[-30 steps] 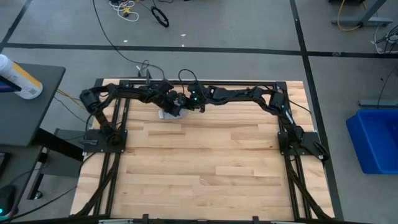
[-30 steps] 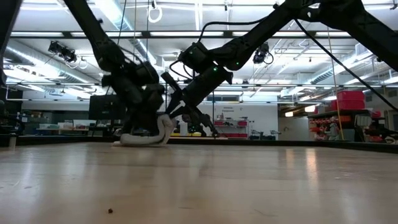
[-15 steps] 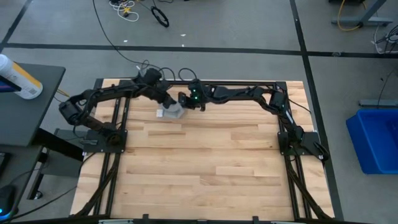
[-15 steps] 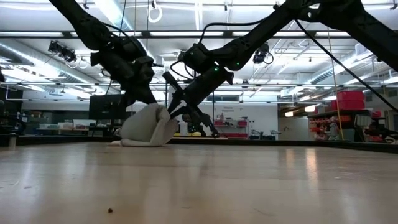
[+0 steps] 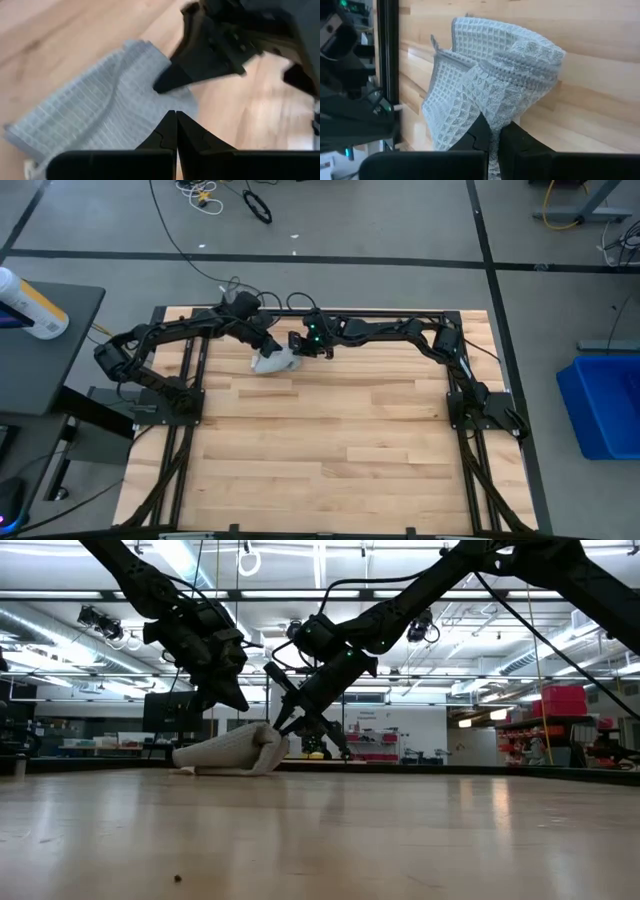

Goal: Fold microfiber towels
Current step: Fold the gray towel

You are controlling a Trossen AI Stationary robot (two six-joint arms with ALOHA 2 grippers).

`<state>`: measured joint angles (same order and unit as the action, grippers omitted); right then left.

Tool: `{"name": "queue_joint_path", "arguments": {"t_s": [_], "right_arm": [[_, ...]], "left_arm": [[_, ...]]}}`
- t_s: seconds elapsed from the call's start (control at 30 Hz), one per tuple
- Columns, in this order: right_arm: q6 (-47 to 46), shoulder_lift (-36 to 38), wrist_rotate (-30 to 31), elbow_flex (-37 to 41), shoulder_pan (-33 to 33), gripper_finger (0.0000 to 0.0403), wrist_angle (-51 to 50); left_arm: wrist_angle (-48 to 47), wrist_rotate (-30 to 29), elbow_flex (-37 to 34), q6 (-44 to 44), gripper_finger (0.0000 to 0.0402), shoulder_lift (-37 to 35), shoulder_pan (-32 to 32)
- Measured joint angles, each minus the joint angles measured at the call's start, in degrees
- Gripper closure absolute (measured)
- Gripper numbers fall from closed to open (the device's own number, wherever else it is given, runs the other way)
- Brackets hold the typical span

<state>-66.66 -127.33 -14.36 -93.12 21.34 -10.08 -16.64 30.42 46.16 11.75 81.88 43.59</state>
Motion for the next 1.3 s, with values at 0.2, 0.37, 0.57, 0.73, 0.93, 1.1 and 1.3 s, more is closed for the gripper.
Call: {"name": "queue_joint_path", "arguments": {"t_s": [0.2, 0.37, 0.57, 0.73, 0.93, 1.1, 1.3], "right_arm": [[1.7, 0.0, -0.8, 0.0, 0.0, 0.0391, -0.6], [2.2, 0.0, -0.9, 0.0, 0.0, 0.0391, -0.7], [2.2, 0.0, -0.9, 0.0, 0.0, 0.0391, -0.7], [2.4, 0.0, -0.9, 0.0, 0.0, 0.0391, -0.8], [2.7, 0.0, -1.0, 0.0, 0.0, 0.0391, -0.8], [3.3, 0.0, -1.2, 0.0, 0.0, 0.0391, -0.9], [4.7, 0.0, -1.1, 0.0, -0.3, 0.0391, -1.3]], "left_arm": [[-6.0, -0.3, -0.1, 3.0, 0.0401, -4.3, 0.0], [-9.6, -1.3, -0.1, 5.9, 0.0401, -11.7, -0.3], [-21.6, -12.6, -1.7, 1.2, 0.0393, -15.5, -7.8], [-16.8, -17.3, -8.1, 1.3, 0.0328, -13.1, -14.7], [-12.1, -26.0, -10.8, -0.9, 0.0236, -10.4, -17.7], [-9.0, -33.0, -10.7, -6.7, 0.0212, -10.5, -17.6], [-10.7, -30.9, -10.7, -9.9, 0.0219, -8.5, -18.1]]}}
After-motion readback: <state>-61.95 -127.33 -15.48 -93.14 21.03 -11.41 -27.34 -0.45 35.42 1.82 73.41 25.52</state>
